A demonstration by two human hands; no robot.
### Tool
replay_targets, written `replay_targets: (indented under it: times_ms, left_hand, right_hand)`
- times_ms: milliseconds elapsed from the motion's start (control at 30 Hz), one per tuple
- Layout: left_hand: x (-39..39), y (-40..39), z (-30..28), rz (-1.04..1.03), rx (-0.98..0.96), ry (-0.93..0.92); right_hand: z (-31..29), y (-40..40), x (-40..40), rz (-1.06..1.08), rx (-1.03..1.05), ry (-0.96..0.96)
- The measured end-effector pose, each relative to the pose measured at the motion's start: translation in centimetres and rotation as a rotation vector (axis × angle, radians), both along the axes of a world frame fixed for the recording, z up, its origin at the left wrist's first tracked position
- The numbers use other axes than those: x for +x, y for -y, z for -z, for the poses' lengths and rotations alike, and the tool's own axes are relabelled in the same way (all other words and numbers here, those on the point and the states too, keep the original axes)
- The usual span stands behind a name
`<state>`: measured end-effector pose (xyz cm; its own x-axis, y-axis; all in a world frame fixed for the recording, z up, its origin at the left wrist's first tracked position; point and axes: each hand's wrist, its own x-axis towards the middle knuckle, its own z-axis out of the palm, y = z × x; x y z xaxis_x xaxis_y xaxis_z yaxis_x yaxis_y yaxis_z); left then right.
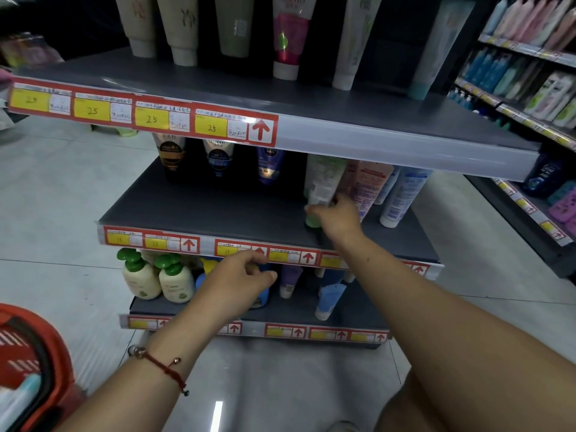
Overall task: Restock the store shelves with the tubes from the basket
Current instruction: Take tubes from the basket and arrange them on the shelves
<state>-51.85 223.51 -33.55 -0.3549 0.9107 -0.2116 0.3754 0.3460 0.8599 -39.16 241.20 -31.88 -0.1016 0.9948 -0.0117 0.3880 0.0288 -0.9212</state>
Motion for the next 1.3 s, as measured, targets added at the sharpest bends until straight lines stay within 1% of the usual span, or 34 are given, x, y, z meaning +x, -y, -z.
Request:
replay_targets:
  times_ms: [100,233,400,567,667,800,833,933,1000,1100,1200,1300]
  left_hand:
    - [-0.6,0.7,0.6,0.103,-0.071,-0.101]
    - [-1.8,1.7,0.8,0.173,-0.162,-0.173]
    - [-3.6,2.8,1.3,0.156,-0.220,-0.212]
    - [-4.7,4.1,1.0,0.133,-0.243,-0.215]
    - [-5.5,5.2,0.6,0.135,-0.272,-0.220]
    - [-6.2,7.3,-0.7,0.137,-0.312,-0.236]
    - [-6.5,7.9,-1.1,0.148,-0.334,-0.247]
    - [-7.7,10.7,-2.0,0.217,-0.434,-0.319]
    - [-8.6,13.1,-2.5,0.222,-0.486,-0.336]
    - [-10.2,17.6,-4.1,0.158,-0.499,-0.344]
    - [-12.6,23.2,-5.5,0.011,-0.462,-0.358]
    - [-14.9,28.7,-6.2,-0.145,-0.400,-0.327]
  right_hand:
    - [1.6,-1.5,-0.3,0.099,0.041,-0.009]
    - [3.5,-2.6,-1.6,0.119,0.042,0.003]
    - [4.8,-3.4,-3.0,0.128,0.061,0.046]
    - [4.5,-3.2,-3.5,0.157,0.029,0.060]
    - [3.6,-2.8,-3.7,0.198,-0.028,-0.002]
    - [2.1,-0.8,-4.1,0.318,-0.119,-0.177]
    - [1.8,0.4,-4.3,0.320,-0.157,-0.201]
    - [1.2,5.0,-5.5,0.184,-0.240,-0.188]
    - [0.7,8.8,-6.7,0.040,-0.228,-0.125]
    - [-0.3,14.9,-9.5,-0.286,-0.134,0.084]
    - [-0.4,20.6,-13.1,-0.660,0.016,0.307]
    - [-0.9,26.0,-16.9,-0.947,0.113,0.523]
